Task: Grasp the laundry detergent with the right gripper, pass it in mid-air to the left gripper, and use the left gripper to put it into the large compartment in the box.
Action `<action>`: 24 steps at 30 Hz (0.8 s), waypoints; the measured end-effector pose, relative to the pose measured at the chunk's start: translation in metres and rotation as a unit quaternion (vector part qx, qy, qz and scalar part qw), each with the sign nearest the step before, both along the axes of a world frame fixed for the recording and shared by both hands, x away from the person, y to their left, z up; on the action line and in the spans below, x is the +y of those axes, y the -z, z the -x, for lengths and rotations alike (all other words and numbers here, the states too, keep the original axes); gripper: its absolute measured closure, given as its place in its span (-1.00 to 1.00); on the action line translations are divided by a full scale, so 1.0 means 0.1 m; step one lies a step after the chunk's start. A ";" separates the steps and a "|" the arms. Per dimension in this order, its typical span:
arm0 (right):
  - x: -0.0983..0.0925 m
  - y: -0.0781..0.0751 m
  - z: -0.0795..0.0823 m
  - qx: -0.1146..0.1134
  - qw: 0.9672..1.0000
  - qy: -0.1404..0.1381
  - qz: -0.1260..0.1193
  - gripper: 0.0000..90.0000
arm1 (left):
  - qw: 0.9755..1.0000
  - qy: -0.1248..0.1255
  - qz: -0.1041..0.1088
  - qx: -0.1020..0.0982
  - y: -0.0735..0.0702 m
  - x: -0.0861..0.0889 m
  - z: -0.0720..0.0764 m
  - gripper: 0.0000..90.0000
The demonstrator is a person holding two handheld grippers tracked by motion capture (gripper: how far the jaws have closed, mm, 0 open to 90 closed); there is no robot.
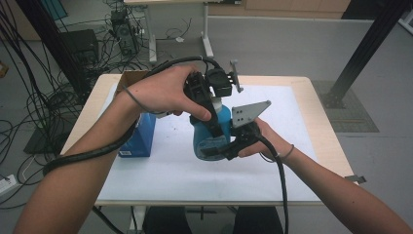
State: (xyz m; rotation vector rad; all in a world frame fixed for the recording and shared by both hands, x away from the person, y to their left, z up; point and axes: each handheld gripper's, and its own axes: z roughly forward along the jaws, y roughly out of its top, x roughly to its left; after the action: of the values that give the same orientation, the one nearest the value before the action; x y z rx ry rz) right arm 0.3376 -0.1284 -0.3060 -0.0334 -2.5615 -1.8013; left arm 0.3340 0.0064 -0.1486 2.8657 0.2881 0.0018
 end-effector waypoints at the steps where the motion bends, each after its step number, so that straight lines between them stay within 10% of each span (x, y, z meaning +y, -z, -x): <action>1: 0.00 0.00 0.00 0.001 1.000 0.000 0.000 -0.09 | 1.000 0.001 -0.001 0.000 0.00 0.00 0.00 -0.22; 24: 0.01 0.00 0.00 -0.002 1.000 -0.003 0.003 -0.09 | 1.000 -0.003 -0.003 0.005 0.01 0.02 0.00 -0.22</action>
State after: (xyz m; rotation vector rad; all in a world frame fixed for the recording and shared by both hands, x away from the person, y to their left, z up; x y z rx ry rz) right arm 0.3375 -0.1271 -0.3063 -0.0243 -2.5668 -1.7931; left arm 0.3342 0.0079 -0.1495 2.8707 0.2981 -0.0095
